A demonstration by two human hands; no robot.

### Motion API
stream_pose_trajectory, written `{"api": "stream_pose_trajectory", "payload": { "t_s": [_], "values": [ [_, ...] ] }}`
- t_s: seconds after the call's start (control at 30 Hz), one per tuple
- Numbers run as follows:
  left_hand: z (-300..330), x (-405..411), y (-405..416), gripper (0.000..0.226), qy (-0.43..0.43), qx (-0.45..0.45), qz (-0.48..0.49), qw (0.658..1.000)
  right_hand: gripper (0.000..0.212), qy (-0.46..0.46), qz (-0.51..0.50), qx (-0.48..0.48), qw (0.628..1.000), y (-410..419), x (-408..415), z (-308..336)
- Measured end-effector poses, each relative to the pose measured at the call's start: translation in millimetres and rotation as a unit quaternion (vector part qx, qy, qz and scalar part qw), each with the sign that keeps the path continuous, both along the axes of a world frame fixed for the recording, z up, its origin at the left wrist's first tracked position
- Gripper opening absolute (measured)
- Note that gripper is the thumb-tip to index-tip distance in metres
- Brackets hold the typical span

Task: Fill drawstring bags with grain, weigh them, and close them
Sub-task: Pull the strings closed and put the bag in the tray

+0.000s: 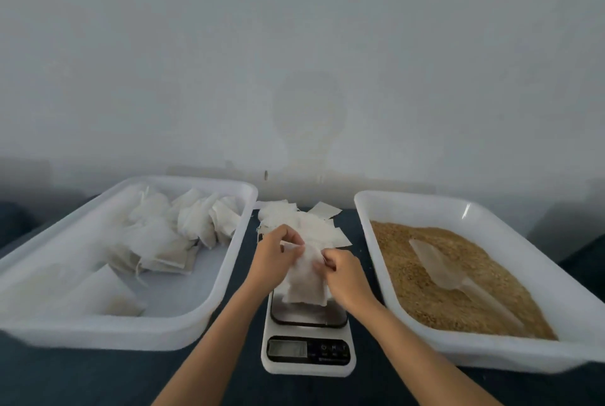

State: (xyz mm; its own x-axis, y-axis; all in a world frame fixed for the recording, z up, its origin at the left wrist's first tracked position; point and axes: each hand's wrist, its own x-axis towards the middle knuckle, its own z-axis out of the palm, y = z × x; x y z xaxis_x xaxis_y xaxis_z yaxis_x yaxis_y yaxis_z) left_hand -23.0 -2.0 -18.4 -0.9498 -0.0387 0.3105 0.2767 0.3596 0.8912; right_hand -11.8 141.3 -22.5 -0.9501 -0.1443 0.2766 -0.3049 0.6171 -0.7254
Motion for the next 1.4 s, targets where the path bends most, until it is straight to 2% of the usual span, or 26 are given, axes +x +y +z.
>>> {"api": "stream_pose_trajectory", "payload": {
  "t_s": [0.13, 0.27, 0.4, 0.53, 1.1, 1.27, 1.33, 1.4],
  "values": [
    [-13, -7, 3, 0.011, -0.011, -0.012, 0.008, 1.0, 0.039, 0.016, 0.003, 0.039, 0.999, 5, -5, -16],
    [-14, -12, 2, 0.016, -0.019, -0.013, -0.001, 1.0, 0.009, 0.02, -0.024, 0.016, 0.999, 6, -6, -22],
    [-22, -17, -14, 0.017, -0.015, -0.014, 0.039, 0.999, 0.024, 0.016, -0.071, -0.085, 0.994, 15, -9, -26],
    [-34, -16, -25, 0.025, -0.029, 0.028, 0.069, 0.997, 0.031, 0.009, -0.102, -0.163, 0.981, 22, -15, -28],
    [-51, -15, -39, 0.019, -0.019, 0.002, 0.088, 0.996, 0.021, 0.005, -0.112, -0.173, 0.978, 28, -21, -40],
    [-43, -13, -30, 0.013, -0.057, 0.006, 0.071, 0.996, 0.019, -0.02, -0.089, -0.156, 0.984, 25, -24, -40],
    [-37, -13, -24, 0.02, -0.092, -0.031, 0.058, 0.994, 0.019, -0.035, -0.082, -0.145, 0.985, 21, -25, -40],
    [-31, -12, -18, 0.046, -0.123, -0.065, 0.029, 0.99, 0.022, -0.052, -0.076, -0.139, 0.986, 16, -27, -38]
  ]
}}
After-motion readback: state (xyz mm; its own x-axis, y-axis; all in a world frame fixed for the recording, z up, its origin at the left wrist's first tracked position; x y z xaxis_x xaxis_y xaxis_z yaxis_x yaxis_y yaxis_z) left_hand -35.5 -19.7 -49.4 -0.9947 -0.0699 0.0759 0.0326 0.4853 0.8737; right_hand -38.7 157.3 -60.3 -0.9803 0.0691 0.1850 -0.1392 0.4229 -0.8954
